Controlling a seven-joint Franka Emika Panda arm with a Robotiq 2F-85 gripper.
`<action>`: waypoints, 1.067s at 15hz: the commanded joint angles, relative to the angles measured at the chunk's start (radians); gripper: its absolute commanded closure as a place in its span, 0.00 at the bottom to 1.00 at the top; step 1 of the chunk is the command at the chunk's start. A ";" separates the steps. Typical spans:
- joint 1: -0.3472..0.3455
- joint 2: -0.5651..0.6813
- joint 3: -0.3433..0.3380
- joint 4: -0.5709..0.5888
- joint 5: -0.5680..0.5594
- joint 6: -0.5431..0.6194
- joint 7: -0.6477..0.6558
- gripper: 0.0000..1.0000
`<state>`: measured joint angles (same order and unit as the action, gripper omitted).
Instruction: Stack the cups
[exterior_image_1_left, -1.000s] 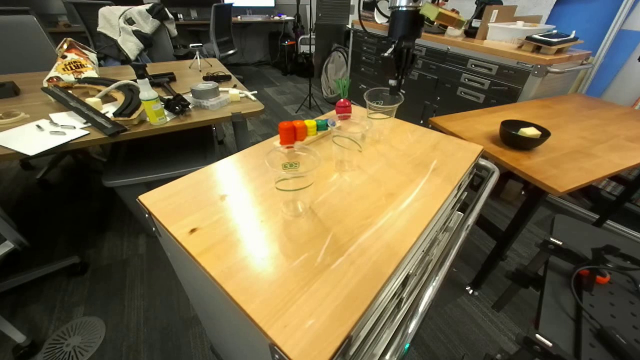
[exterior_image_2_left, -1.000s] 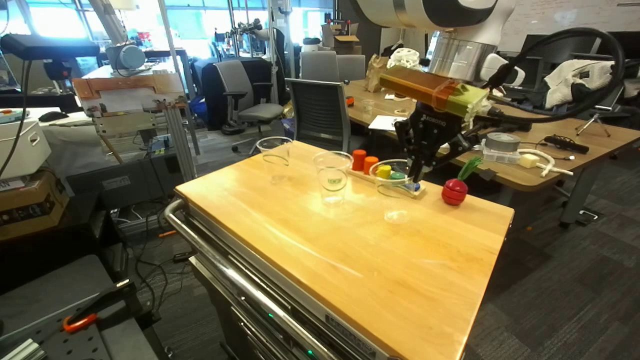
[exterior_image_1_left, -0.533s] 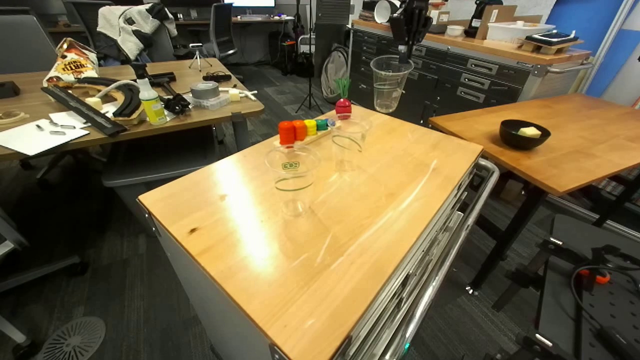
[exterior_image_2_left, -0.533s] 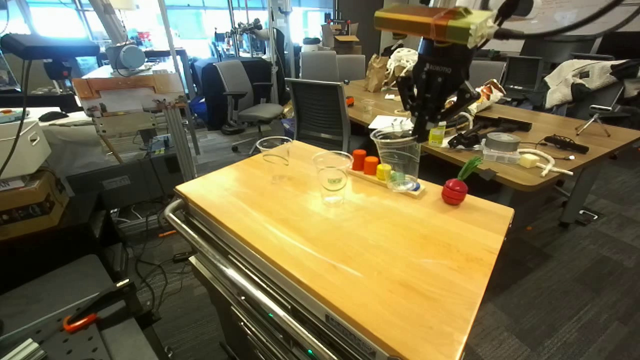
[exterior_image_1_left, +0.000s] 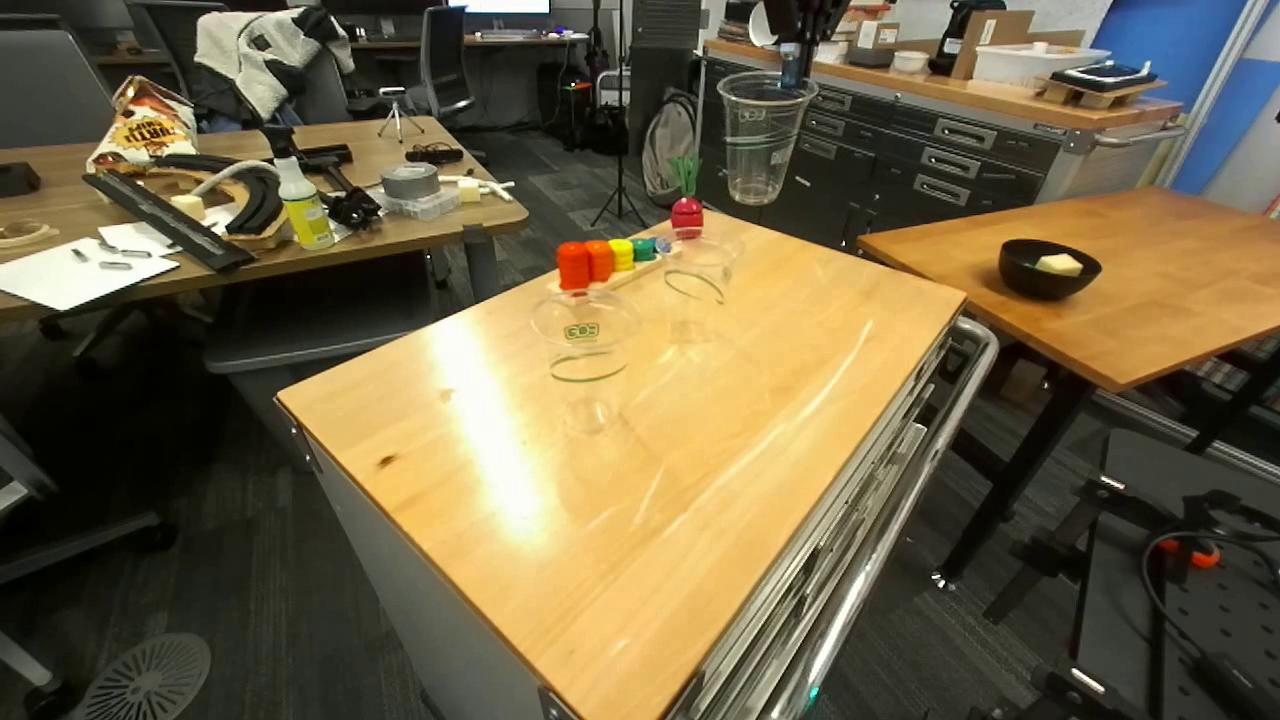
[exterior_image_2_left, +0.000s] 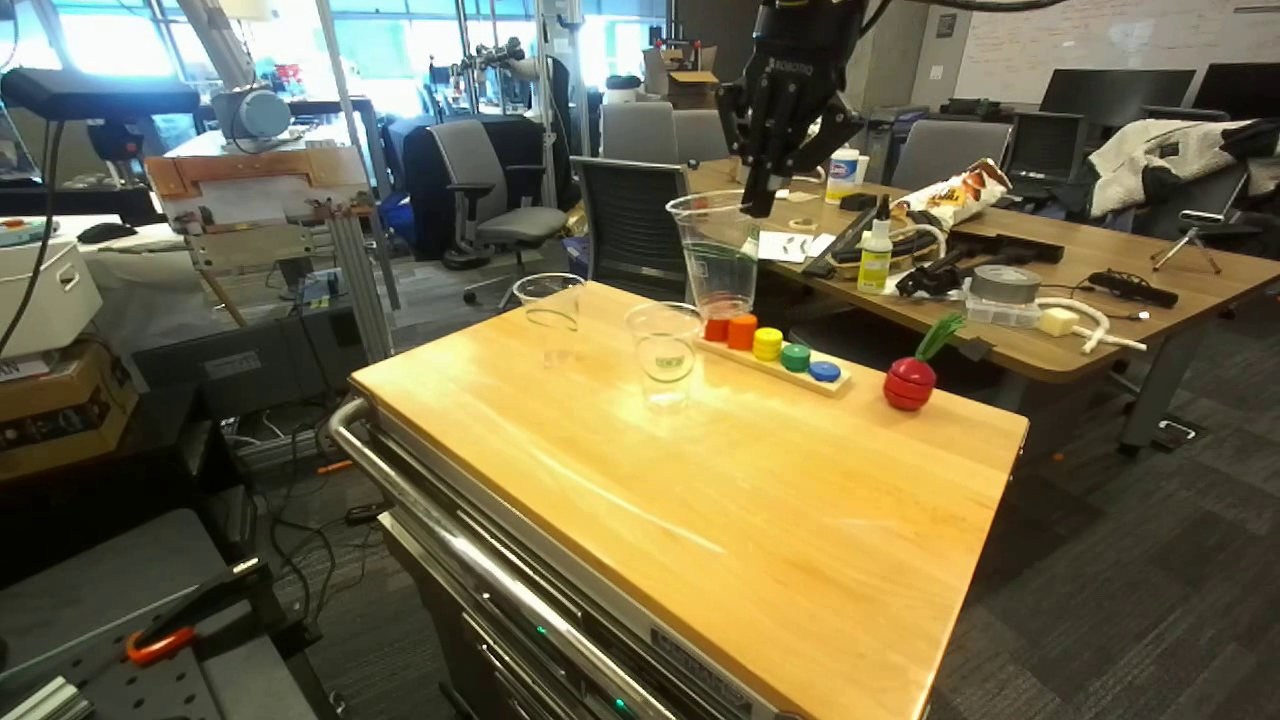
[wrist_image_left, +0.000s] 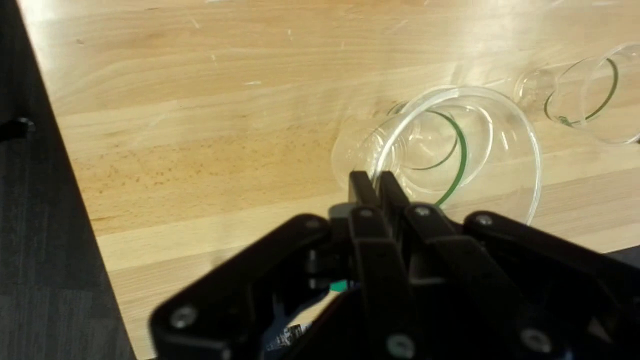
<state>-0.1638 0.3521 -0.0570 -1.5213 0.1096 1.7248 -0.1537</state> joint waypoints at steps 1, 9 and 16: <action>0.025 0.016 0.015 0.022 0.022 -0.026 0.015 0.98; 0.058 0.038 0.045 0.010 0.034 -0.019 -0.006 0.98; 0.040 0.060 0.053 0.001 0.081 -0.001 -0.065 0.97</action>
<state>-0.1051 0.4056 -0.0157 -1.5276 0.1401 1.7166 -0.1765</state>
